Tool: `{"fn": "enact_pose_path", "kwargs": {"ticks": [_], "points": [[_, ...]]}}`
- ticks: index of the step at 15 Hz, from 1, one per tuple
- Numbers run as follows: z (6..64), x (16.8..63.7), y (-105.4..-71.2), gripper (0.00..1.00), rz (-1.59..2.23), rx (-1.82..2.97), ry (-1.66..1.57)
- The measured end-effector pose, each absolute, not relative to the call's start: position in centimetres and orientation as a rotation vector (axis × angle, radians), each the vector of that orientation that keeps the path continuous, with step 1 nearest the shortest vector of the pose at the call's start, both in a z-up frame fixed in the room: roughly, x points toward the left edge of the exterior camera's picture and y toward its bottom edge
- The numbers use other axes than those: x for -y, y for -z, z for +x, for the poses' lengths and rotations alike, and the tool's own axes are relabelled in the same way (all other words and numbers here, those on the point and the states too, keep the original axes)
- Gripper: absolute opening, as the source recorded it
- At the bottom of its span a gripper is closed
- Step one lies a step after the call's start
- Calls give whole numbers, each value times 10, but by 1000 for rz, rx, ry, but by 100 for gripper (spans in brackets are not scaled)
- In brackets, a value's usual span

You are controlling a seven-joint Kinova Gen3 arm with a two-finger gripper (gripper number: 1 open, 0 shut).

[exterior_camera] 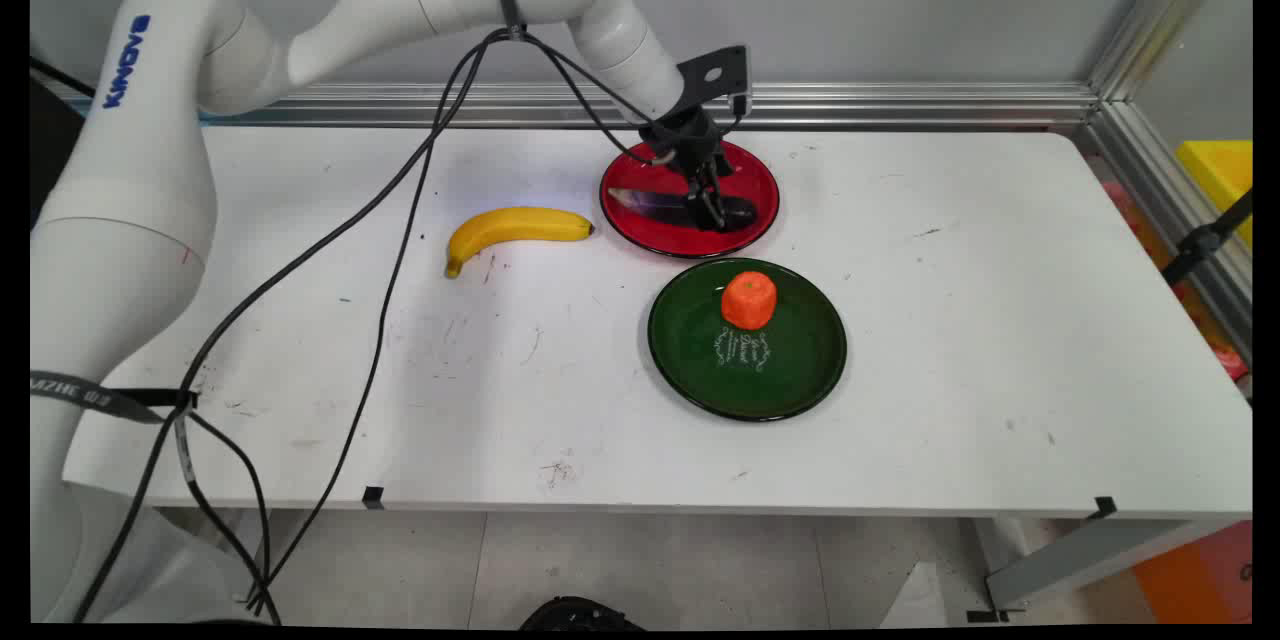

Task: Pick up the mandarin from the green plate

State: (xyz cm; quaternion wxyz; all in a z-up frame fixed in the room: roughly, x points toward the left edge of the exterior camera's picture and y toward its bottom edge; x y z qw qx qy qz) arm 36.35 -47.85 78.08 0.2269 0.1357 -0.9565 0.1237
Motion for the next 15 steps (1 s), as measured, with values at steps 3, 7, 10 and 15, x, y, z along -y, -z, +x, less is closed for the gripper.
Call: {"fn": "enact_pose_path", "kwargs": {"ticks": [3,7,10,15], "points": [[354,481,-794,100,360,2621,-364],[338,479,-818,100,350,2599,-379],[329,471,-833,100,366,2592,-360],[317,441,-854,100,407,2594,-276]]}}
